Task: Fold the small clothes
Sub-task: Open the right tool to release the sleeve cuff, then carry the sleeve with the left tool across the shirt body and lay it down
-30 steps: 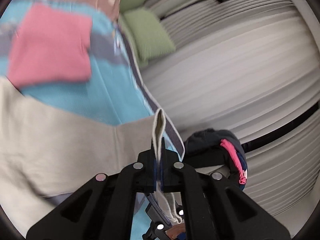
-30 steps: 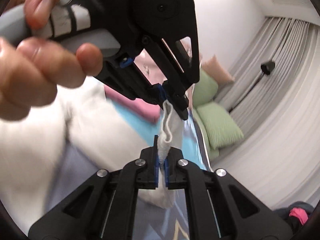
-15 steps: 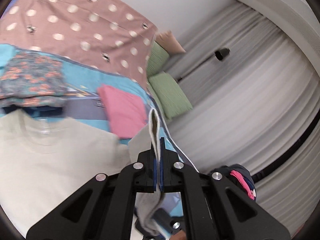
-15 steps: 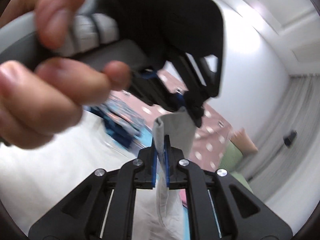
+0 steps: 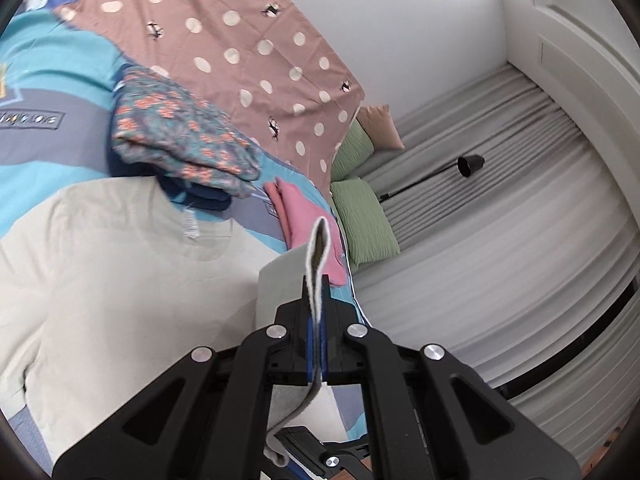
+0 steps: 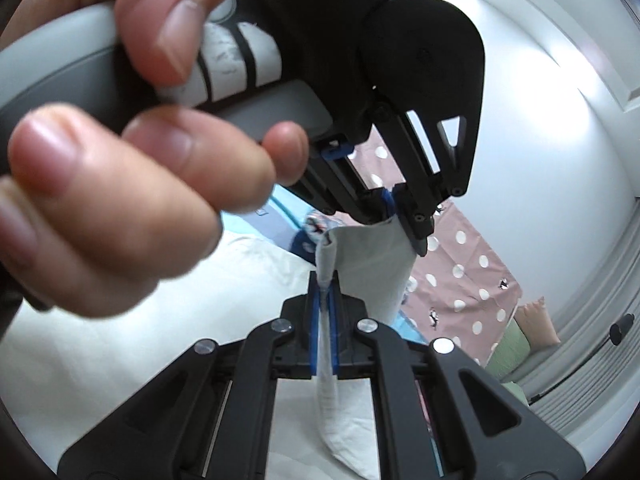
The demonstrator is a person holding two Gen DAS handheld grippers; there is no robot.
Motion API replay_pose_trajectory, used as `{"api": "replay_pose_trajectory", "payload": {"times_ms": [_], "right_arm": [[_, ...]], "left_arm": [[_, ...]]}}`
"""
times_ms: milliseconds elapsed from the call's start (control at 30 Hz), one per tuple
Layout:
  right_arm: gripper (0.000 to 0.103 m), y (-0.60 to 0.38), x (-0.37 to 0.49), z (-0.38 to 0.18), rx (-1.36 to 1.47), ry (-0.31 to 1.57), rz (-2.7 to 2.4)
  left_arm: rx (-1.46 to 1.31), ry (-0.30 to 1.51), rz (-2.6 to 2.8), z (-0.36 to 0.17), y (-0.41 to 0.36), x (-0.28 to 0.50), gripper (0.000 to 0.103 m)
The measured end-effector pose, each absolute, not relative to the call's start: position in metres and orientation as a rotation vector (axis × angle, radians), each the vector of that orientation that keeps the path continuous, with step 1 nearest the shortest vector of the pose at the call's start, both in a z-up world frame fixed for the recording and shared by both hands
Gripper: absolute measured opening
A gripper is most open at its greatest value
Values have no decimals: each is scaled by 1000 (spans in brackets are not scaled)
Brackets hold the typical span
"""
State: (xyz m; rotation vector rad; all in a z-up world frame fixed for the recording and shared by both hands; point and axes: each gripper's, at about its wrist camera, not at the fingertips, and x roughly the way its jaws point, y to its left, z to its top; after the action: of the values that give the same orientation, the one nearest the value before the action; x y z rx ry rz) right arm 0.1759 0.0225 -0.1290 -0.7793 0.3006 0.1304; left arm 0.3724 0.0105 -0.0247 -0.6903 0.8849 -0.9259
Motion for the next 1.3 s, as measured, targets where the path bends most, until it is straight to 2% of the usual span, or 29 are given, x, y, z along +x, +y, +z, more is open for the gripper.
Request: {"api": "replay_pose_trajectory", "payload": {"times_ms": [400,567,633,700,833,967,1000,1067,1133,1200,1300], "right_arm": [[4,48,168,-147,-806,309,255],[4,27,183,-154,-822,329,292],[6,26,191,-167,-821,360,307],[25,20,201,-181,-832,402,322],[27,13,189,-203,-834,469,368],[33,-15,175,-207,-768,553,411],[37,-22,167,-208,-736,577,416],[39,-43,170,-203,-687,611,411],[40,-55,166,-204,-646,637,364],[40,-78,177,-206,-607,672,281],[40,-127,209,-204,-533,711,133]], "left_arm": [[-798,856,-838,-58,83,349,2],[-816,882,-793,-82,97,346,2],[-824,913,-772,-98,99,352,2],[-844,959,-741,-120,102,361,2],[-856,1024,-682,-149,111,374,2],[-889,1070,-643,-171,127,372,2],[-883,1080,-638,-174,130,370,3],[-867,1112,-609,-181,134,365,23],[-875,1133,-598,-188,140,359,33],[-893,1144,-597,-194,146,353,34],[-898,1138,-571,-196,160,340,43]]}}
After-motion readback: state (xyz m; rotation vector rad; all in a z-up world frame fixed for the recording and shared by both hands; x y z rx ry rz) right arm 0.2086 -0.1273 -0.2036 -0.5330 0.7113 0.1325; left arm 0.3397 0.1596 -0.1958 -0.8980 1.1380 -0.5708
